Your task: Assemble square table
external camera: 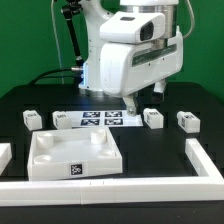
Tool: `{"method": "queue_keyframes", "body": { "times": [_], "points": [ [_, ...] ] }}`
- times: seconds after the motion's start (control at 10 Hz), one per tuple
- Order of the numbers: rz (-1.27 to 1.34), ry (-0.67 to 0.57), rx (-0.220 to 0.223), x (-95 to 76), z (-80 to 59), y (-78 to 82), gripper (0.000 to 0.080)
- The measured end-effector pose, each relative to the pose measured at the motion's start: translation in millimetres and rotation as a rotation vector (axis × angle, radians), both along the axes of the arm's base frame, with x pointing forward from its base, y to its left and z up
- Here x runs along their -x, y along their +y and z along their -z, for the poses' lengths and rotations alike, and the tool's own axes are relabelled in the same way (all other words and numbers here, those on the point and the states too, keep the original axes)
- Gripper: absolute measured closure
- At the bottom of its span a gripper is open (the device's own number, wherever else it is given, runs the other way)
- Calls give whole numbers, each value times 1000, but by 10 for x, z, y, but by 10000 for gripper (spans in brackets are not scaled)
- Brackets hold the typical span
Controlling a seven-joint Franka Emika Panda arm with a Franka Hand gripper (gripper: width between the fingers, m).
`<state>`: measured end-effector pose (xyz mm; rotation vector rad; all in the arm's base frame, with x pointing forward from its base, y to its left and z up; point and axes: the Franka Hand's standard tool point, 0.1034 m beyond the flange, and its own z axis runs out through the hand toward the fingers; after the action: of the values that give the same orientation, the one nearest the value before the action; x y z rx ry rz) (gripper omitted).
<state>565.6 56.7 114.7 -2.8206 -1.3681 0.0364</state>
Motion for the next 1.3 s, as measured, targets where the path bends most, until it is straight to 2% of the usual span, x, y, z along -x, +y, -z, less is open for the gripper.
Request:
{"method": "queue_keyframes", "body": {
  "times": [0.9,1.0,1.2,1.3],
  "points": [
    [-25,1,0,7,9,-10,150],
    [-58,2,1,106,47,-97,150],
    [-237,3,-2,435,154,-314,150],
    [-386,11,-7,641,230,-495,150]
  ]
}}
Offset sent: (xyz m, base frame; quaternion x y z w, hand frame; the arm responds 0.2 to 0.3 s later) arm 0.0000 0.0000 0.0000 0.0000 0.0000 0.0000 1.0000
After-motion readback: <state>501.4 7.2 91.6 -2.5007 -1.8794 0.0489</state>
